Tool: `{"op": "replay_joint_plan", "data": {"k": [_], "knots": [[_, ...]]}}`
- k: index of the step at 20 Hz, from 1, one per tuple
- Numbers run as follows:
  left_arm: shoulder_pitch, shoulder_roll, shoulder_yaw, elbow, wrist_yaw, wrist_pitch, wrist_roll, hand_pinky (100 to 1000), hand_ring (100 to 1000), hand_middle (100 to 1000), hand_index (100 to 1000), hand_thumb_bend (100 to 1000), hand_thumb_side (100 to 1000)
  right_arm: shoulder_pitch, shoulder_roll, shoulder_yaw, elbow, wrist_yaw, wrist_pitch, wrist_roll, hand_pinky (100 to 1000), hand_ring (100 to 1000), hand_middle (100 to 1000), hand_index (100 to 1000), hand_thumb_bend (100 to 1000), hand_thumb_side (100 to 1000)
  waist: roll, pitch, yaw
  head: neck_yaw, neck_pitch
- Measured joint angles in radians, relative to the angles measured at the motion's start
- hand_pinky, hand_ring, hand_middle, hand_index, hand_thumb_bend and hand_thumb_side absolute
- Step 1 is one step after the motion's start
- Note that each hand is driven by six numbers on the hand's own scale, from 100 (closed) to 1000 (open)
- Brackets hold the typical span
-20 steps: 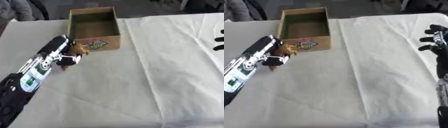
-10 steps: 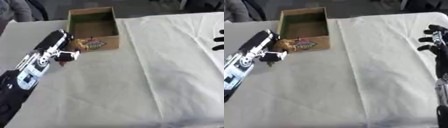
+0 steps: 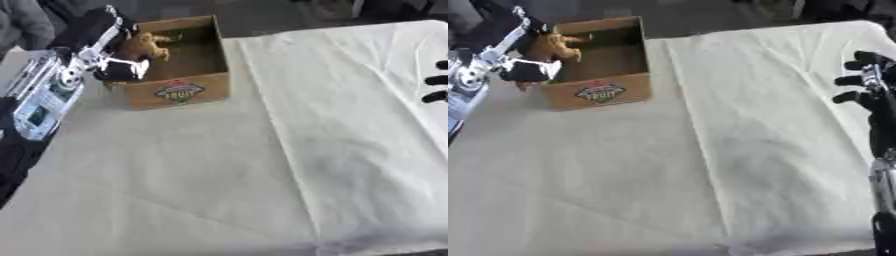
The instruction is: Pick up objects on the table and place them in the box.
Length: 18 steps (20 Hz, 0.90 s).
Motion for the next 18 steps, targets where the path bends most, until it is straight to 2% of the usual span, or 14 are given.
{"op": "replay_joint_plan", "data": {"k": [5, 9, 13, 17, 18], "knots": [[-0.047, -0.061, 0.057, 0.126, -0.079, 0.011, 0.065, 389, 386, 147, 286, 128, 113, -0.002, 0.001, 0.014, 0.0, 0.0, 0.001, 0.015, 470, 626, 663, 776, 100, 651, 0.001, 0.01, -0.044, 0.017, -0.013], [-0.082, -0.1, 0.107, 0.234, -0.145, 0.011, 0.123, 387, 390, 144, 285, 117, 113, -0.02, 0.007, 0.035, 0.001, 0.0, 0.002, 0.037, 469, 626, 663, 776, 100, 652, 0.007, 0.024, -0.101, 0.044, -0.031], [-0.1, -0.121, 0.166, 0.338, -0.209, 0.024, 0.185, 394, 401, 151, 294, 109, 116, -0.037, 0.011, 0.057, 0.003, 0.0, 0.005, 0.06, 468, 625, 662, 776, 100, 651, 0.008, 0.042, -0.159, 0.081, -0.053], [-0.121, -0.129, 0.23, 0.44, -0.259, 0.054, 0.245, 407, 439, 189, 333, 100, 100, -0.042, 0.015, 0.069, 0.005, 0.0, 0.005, 0.075, 467, 625, 662, 775, 100, 658, 0.01, 0.052, -0.193, 0.112, -0.066], [-0.125, -0.129, 0.245, 0.463, -0.266, 0.063, 0.259, 411, 450, 203, 347, 100, 125, -0.045, 0.018, 0.073, 0.006, 0.0, 0.006, 0.078, 467, 625, 662, 775, 100, 653, 0.011, 0.054, -0.203, 0.119, -0.07]]}}
